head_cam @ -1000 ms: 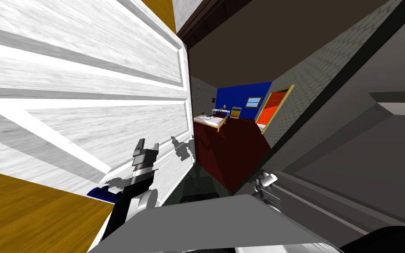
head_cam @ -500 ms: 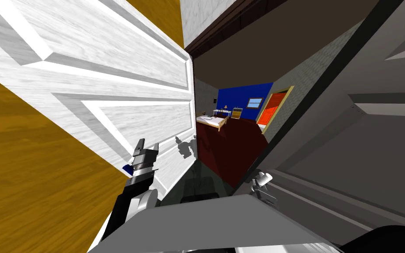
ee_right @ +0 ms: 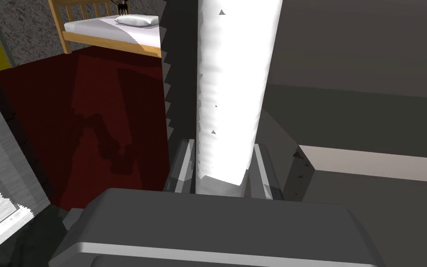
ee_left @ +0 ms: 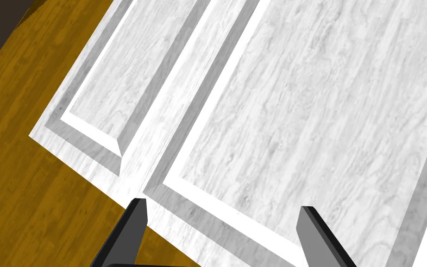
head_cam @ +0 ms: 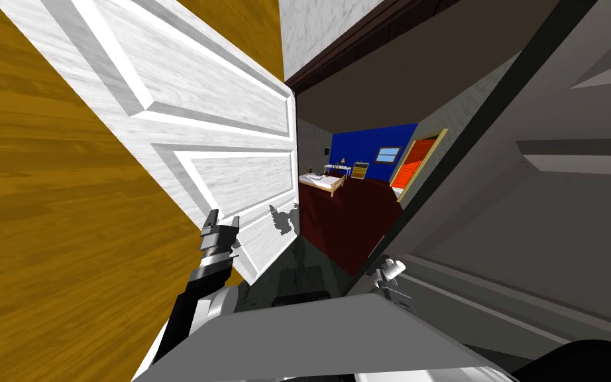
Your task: Pull the door open
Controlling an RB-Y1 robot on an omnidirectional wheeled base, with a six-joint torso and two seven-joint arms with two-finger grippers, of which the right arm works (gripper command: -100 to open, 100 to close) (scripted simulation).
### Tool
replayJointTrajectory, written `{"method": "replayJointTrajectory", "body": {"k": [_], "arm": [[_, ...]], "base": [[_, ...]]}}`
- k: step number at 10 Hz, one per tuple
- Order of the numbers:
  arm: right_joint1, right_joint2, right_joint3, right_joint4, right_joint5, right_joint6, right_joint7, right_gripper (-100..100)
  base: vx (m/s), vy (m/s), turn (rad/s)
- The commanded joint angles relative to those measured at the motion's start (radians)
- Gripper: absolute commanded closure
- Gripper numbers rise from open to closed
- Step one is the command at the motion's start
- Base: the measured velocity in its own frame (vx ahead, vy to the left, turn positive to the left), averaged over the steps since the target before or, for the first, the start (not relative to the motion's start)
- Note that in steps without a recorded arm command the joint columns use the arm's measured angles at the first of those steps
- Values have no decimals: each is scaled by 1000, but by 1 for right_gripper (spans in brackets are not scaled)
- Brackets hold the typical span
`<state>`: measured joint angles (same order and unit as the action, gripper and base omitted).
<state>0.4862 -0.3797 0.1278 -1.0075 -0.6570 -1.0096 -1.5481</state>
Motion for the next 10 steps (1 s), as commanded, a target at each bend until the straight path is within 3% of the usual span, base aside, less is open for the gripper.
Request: {"method": "replayJointTrajectory", "body": {"k": [1, 3, 4, 5, 10], "arm": [[14, -8, 27, -3, 20, -19, -13, 100], [23, -17, 50, -9, 37, -32, -22, 100], [20, -13, 44, -12, 32, -21, -17, 100], [27, -18, 67, -13, 49, -34, -25, 100], [44, -40, 121, -23, 94, -70, -43, 100]], "base": [[-244, 9, 54], [-251, 2, 58], [-113, 22, 15], [-161, -3, 42], [-208, -14, 50]]}}
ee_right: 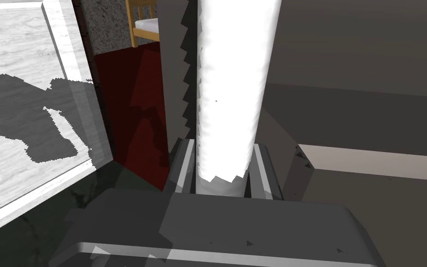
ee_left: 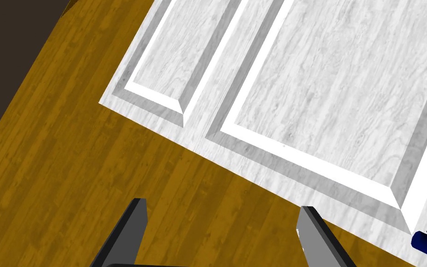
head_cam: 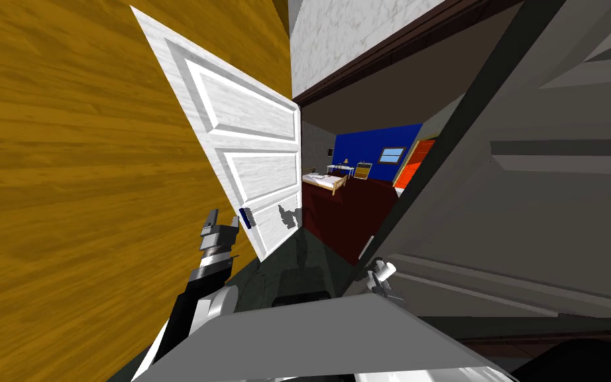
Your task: Pull the door open
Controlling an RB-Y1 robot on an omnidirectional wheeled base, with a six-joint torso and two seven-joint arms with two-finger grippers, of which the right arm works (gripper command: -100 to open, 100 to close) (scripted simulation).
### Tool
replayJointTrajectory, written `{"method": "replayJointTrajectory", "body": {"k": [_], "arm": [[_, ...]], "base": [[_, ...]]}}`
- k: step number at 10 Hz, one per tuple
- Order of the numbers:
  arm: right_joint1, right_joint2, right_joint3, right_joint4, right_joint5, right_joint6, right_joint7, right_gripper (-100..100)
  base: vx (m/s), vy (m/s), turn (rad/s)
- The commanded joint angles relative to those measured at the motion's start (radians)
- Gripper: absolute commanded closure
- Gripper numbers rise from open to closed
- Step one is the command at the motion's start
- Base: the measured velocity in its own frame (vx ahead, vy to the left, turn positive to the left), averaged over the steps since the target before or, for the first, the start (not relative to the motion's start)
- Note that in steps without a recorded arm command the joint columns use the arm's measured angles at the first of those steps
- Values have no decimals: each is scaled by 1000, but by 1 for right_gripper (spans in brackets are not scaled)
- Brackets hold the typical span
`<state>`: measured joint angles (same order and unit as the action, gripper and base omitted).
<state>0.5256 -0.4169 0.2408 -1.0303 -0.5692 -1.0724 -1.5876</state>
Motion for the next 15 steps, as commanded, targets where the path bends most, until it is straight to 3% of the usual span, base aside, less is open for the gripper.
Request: {"method": "replayJointTrajectory", "body": {"k": [1, 3, 4, 12, 13, 15], "arm": [[7, -7, 18, -1, 14, -14, -7, 100], [13, -15, 37, -5, 30, -27, -14, 100], [12, -13, 32, -7, 26, -19, -11, 100], [-1, -65, 89, 49, 76, -89, -76, 100], [-2, -61, 85, 45, 72, -81, -71, 100], [-8, -71, 95, 64, 81, -95, -87, 100]], "base": [[-201, -19, 42], [-210, -29, 39], [-98, -11, 17], [-235, -14, 112], [-111, -6, 20], [-163, -39, 129]]}}
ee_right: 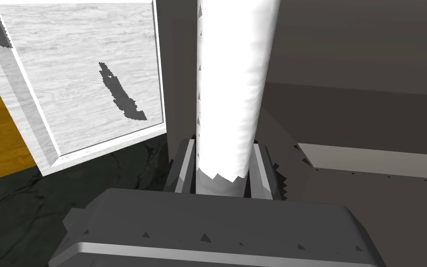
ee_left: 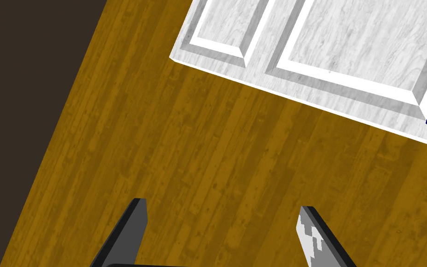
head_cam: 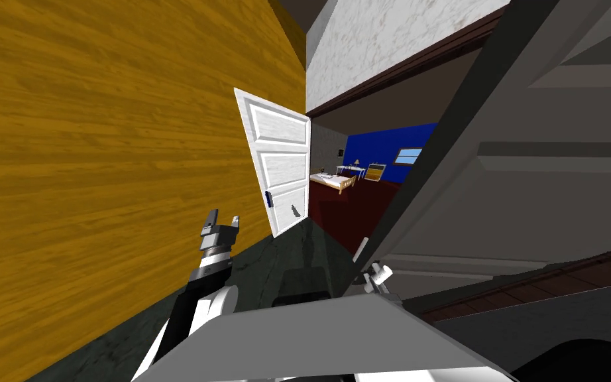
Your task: Pull the door open
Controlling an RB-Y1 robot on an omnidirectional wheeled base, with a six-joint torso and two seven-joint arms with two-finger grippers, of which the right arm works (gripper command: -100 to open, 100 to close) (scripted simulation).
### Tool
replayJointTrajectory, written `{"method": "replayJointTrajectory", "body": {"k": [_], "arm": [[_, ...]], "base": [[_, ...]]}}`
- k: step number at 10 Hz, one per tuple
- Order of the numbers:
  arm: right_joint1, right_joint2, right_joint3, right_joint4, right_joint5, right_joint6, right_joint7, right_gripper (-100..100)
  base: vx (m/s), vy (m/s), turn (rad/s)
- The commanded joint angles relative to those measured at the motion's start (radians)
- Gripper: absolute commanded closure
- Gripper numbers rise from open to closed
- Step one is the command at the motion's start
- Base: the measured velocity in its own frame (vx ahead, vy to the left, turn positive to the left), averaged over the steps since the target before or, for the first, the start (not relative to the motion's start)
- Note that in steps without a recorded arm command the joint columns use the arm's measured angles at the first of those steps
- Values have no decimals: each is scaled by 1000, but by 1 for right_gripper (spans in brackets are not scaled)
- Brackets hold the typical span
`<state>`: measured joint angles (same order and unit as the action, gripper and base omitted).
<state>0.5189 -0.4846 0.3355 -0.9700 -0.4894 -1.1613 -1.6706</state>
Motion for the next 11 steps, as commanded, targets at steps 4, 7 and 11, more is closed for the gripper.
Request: {"method": "replayJointTrajectory", "body": {"k": [4, 7, 11], "arm": [[-18, -24, 17, 39, 18, -35, -36, 100], [-30, -40, 29, 64, 29, -57, -58, 100], [-43, -46, 39, 84, 38, -65, -72, 100]], "base": [[-227, -11, 117], [-214, -32, 117], [-162, -23, 93]]}}
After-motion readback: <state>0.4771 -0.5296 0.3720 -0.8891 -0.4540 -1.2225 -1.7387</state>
